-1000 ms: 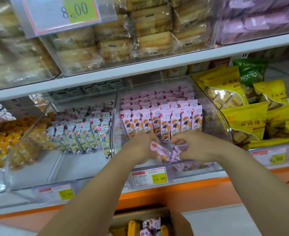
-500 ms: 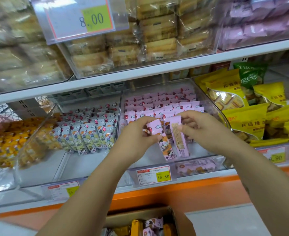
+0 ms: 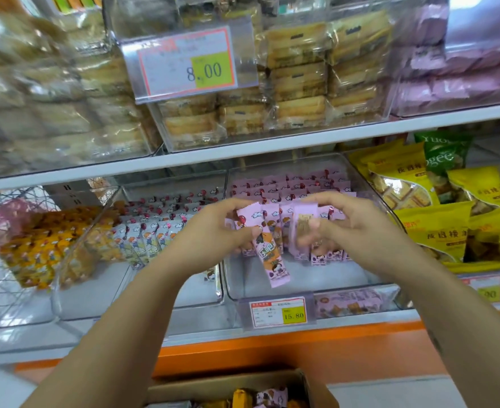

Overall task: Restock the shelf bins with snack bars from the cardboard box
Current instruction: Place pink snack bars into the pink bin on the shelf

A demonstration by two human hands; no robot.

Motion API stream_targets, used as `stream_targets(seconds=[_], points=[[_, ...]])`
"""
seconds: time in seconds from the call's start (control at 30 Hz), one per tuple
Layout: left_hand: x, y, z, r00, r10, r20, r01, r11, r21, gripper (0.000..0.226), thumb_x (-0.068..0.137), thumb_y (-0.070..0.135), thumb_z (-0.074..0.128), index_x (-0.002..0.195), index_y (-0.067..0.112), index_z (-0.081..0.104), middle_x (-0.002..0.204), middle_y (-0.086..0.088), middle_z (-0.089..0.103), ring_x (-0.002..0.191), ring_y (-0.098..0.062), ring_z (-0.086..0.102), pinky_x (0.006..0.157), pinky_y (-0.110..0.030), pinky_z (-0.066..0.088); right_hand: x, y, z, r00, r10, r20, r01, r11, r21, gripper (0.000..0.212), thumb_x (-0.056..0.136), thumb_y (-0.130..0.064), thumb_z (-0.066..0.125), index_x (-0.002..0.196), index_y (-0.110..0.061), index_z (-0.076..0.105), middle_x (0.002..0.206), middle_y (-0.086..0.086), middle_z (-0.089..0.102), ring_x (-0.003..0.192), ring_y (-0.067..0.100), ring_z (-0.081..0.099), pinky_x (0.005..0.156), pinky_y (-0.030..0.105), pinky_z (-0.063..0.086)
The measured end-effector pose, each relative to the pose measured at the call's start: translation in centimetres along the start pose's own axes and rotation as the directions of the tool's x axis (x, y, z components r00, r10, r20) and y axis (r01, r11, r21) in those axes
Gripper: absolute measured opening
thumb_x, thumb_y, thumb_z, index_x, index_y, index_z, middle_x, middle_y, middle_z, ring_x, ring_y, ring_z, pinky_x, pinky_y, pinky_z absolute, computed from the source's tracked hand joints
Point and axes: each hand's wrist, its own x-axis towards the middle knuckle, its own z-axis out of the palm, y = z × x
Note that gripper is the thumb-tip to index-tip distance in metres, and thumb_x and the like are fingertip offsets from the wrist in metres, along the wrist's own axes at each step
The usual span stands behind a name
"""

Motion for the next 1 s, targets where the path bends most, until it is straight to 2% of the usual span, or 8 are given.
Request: stream_targets(seconds=[0.2, 0.27, 0.37, 0.47, 0.57, 0.67, 0.83, 1.0], points=[[-0.6, 0.6, 0.8, 0.999, -0.034, 0.007, 0.035, 0.978, -0.205, 0.023, 0.09, 0.013, 0.064, 0.107, 0.027, 0.06, 0.108, -0.003, 0.066, 0.075, -0.014, 0.071, 0.07, -0.021, 0.057, -1.2, 0.3, 0.6, 0.997, -0.074, -0.031, 0.073, 0.997, -0.031, 0.004, 0.081, -0.016, 0.07, 0.084, -0.018, 0.071, 0.105, -0.014, 0.065, 0.096, 0.003, 0.064, 0.09, 0.033, 0.053], [-0.6, 0.7, 1.0, 0.999, -0.047, 0.006, 0.048, 0.976, -0.211, 0.022, 0.09, 0.012, 0.063, 0.108, 0.024, 0.06, 0.108, -0.003, 0.065, 0.077, -0.016, 0.071, 0.07, -0.021, 0.057, -1.4, 0.6, 0.8, 0.991, -0.107, -0.083, 0.103, 0.994, -0.046, 0.005, 0.084, -0.015, 0.069, 0.081, -0.017, 0.071, 0.096, -0.011, 0.067, 0.089, 0.007, 0.064, 0.083, 0.032, 0.053], [-0.7, 0.7, 1.2, 0.998, -0.048, -0.029, 0.042, 0.982, -0.186, 0.021, 0.09, 0.012, 0.063, 0.106, 0.026, 0.06, 0.103, 0.003, 0.066, 0.077, -0.016, 0.072, 0.072, -0.024, 0.058, -1.7, 0.8, 0.6, 0.991, -0.101, -0.084, 0.096, 0.994, -0.06, 0.014, 0.089, -0.011, 0.065, 0.095, -0.023, 0.067, 0.057, -0.018, 0.058, 0.044, 0.01, 0.044, 0.046, 0.02, 0.039], [-0.8, 0.8, 1.0, 0.993, -0.042, -0.109, 0.03, 0.993, -0.115, 0.027, 0.089, 0.015, 0.065, 0.112, 0.027, 0.059, 0.099, 0.013, 0.065, 0.073, -0.012, 0.071, 0.075, -0.03, 0.058, -1.6, 1.0, 0.1, 0.996, -0.064, -0.059, 0.058, 0.993, -0.102, 0.032, 0.088, -0.015, 0.067, 0.109, -0.038, 0.058, 0.041, -0.01, 0.035, 0.043, 0.014, 0.026, 0.049, 0.027, 0.031], [-0.8, 1.2, 0.6, 0.989, -0.016, -0.144, 0.02, 0.999, 0.025, 0.026, 0.09, 0.021, 0.065, 0.113, 0.029, 0.057, 0.099, 0.014, 0.066, 0.059, -0.001, 0.065, 0.063, -0.021, 0.051, -0.8, 0.5, -0.5, 0.999, -0.027, -0.034, 0.02, 0.983, -0.183, 0.041, 0.084, -0.009, 0.069, 0.106, -0.039, 0.053, 0.079, -0.006, 0.059, 0.057, 0.011, 0.057, 0.058, 0.03, 0.052], [-0.7, 1.9, 0.2, 0.981, 0.005, -0.192, 0.023, 0.989, 0.146, 0.032, 0.091, 0.021, 0.062, 0.12, 0.03, 0.053, 0.094, 0.007, 0.062, 0.039, 0.002, 0.05, 0.042, -0.01, 0.035, 0.5, 0.2, -1.2, 1.0, 0.011, 0.027, -0.001, 0.938, -0.345, 0.035, 0.082, -0.003, 0.065, 0.096, -0.032, 0.052, 0.099, -0.009, 0.055, 0.062, 0.008, 0.056, 0.047, 0.015, 0.041], [0.7, 2.9, 0.2, 0.964, 0.068, -0.258, 0.051, 0.903, 0.426, 0.046, 0.09, 0.022, 0.064, 0.133, 0.023, 0.05, 0.117, -0.006, 0.063, 0.092, -0.019, 0.06, 0.078, -0.028, 0.044, 3.8, 0.4, -0.3, 0.993, 0.02, 0.114, 0.034, 0.89, -0.454, 0.027, 0.087, -0.006, 0.062, 0.103, -0.026, 0.053, 0.092, 0.0, 0.061, 0.036, 0.006, 0.035, 0.039, 0.016, 0.028], [2.8, 2.1, 2.9, 0.99, -0.045, -0.137, 0.106, 0.873, 0.476, 0.043, 0.091, 0.002, 0.057, 0.132, 0.017, 0.051, 0.118, -0.012, 0.063, 0.088, -0.022, 0.06, 0.074, -0.029, 0.047, 6.8, 2.2, 1.7, 0.997, 0.013, 0.075, 0.032, 0.821, -0.57, 0.044, 0.084, -0.011, 0.07, 0.121, -0.023, 0.051, 0.116, 0.005, 0.059, 0.077, 0.015, 0.059, 0.067, 0.029, 0.048]])
